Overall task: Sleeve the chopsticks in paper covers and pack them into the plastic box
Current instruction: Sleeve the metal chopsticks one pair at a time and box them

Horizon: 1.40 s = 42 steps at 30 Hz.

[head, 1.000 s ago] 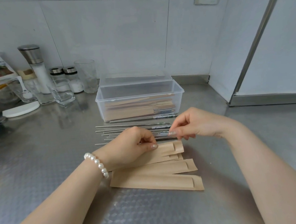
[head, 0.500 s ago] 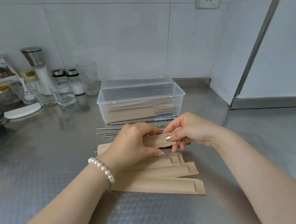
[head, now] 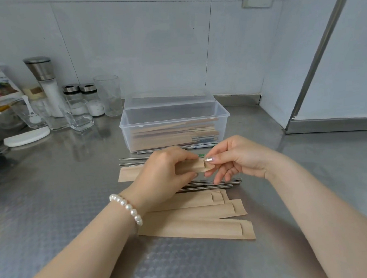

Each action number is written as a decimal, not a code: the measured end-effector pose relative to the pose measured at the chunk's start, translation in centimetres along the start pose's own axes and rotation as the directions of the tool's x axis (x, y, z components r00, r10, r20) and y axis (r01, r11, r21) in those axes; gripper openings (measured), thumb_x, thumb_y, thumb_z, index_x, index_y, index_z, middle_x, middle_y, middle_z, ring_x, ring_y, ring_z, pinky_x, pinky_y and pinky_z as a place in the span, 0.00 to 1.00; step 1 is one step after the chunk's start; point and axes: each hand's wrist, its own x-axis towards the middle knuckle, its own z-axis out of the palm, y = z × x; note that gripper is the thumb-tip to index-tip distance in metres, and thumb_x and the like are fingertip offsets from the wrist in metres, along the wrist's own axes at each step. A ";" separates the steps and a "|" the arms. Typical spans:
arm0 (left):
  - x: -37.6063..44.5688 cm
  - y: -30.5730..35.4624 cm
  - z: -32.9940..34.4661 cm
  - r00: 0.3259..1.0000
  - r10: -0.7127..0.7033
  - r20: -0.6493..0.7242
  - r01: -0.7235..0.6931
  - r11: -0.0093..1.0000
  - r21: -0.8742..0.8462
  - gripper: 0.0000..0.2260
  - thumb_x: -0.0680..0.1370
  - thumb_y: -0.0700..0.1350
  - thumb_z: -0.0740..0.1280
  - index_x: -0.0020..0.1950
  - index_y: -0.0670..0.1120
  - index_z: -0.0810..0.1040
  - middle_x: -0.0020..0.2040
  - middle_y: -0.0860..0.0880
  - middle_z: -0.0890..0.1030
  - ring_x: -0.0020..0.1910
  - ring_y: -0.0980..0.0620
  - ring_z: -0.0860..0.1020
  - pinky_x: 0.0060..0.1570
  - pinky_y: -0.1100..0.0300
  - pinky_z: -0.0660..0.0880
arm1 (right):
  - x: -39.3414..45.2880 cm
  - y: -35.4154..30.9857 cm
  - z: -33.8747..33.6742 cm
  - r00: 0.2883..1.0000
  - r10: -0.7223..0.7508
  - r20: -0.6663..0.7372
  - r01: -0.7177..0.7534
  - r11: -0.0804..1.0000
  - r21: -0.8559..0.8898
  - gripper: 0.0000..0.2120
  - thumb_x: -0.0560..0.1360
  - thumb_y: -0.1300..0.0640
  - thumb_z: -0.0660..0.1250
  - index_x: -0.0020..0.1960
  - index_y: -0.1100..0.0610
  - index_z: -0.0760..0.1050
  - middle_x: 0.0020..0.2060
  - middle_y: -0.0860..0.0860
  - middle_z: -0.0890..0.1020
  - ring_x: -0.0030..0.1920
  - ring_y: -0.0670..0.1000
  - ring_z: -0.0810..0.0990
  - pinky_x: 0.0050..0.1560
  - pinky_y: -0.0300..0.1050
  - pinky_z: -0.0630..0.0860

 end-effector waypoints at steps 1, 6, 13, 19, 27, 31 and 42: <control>0.0 0.0 -0.1 1.000 -0.014 -0.012 0.013 1.000 -0.010 0.14 0.68 0.43 0.74 0.53 0.49 0.80 0.43 0.59 0.77 0.42 0.61 0.74 0.44 0.75 0.67 | -0.1 0.0 -0.1 1.000 -0.014 -0.009 0.014 1.000 0.013 0.05 0.74 0.65 0.65 0.44 0.61 0.79 0.37 0.58 0.85 0.30 0.51 0.83 0.27 0.37 0.76; 0.1 0.2 0.0 1.000 0.004 -0.011 -0.004 0.999 -0.040 0.14 0.67 0.42 0.74 0.52 0.49 0.81 0.41 0.61 0.75 0.40 0.63 0.74 0.43 0.74 0.67 | 0.4 0.1 0.7 0.989 -0.102 -0.105 0.096 0.993 -0.061 0.07 0.70 0.70 0.68 0.38 0.59 0.78 0.30 0.52 0.82 0.25 0.48 0.79 0.23 0.35 0.71; 0.2 -0.5 -1.0 0.991 -0.080 -0.105 0.076 0.996 -0.039 0.14 0.67 0.42 0.75 0.52 0.50 0.81 0.44 0.57 0.79 0.45 0.60 0.76 0.47 0.72 0.70 | -0.5 -0.3 -1.4 0.952 -0.174 -0.253 0.156 0.984 -0.089 0.06 0.68 0.67 0.71 0.36 0.58 0.78 0.26 0.50 0.79 0.26 0.47 0.72 0.24 0.36 0.66; 0.2 -1.1 -2.1 0.963 -0.211 -0.170 0.213 0.977 -0.003 0.14 0.67 0.41 0.74 0.52 0.50 0.81 0.44 0.55 0.79 0.46 0.56 0.76 0.48 0.66 0.69 | -2.0 -0.6 -2.8 1.000 -0.015 0.019 0.023 0.805 -0.593 0.06 0.65 0.64 0.75 0.34 0.55 0.80 0.21 0.45 0.76 0.24 0.42 0.70 0.25 0.34 0.66; 0.2 -1.3 -2.2 0.957 -0.239 -0.165 0.243 0.970 0.003 0.14 0.67 0.42 0.74 0.52 0.50 0.81 0.46 0.52 0.81 0.47 0.54 0.76 0.49 0.63 0.70 | 0.2 0.9 -1.0 0.998 0.047 0.037 -0.008 0.720 -0.694 0.09 0.66 0.64 0.75 0.35 0.52 0.78 0.18 0.42 0.72 0.22 0.40 0.69 0.27 0.33 0.67; 0.1 -1.1 -2.2 0.959 -0.237 -0.155 0.241 0.970 0.008 0.13 0.68 0.42 0.74 0.52 0.50 0.81 0.43 0.55 0.78 0.46 0.55 0.76 0.48 0.63 0.70 | 0.3 1.1 -1.0 1.000 0.004 -0.009 -0.010 0.717 -0.697 0.06 0.68 0.61 0.74 0.36 0.52 0.79 0.21 0.42 0.72 0.24 0.39 0.69 0.31 0.34 0.67; 0.1 -1.2 -2.4 0.954 -0.271 -0.127 0.275 0.961 0.015 0.13 0.68 0.42 0.73 0.52 0.51 0.81 0.44 0.56 0.78 0.47 0.55 0.76 0.51 0.61 0.72 | 0.6 1.6 -2.3 0.997 0.061 -0.052 -0.080 0.696 -0.714 0.10 0.73 0.60 0.69 0.36 0.51 0.73 0.29 0.45 0.75 0.25 0.39 0.69 0.28 0.31 0.64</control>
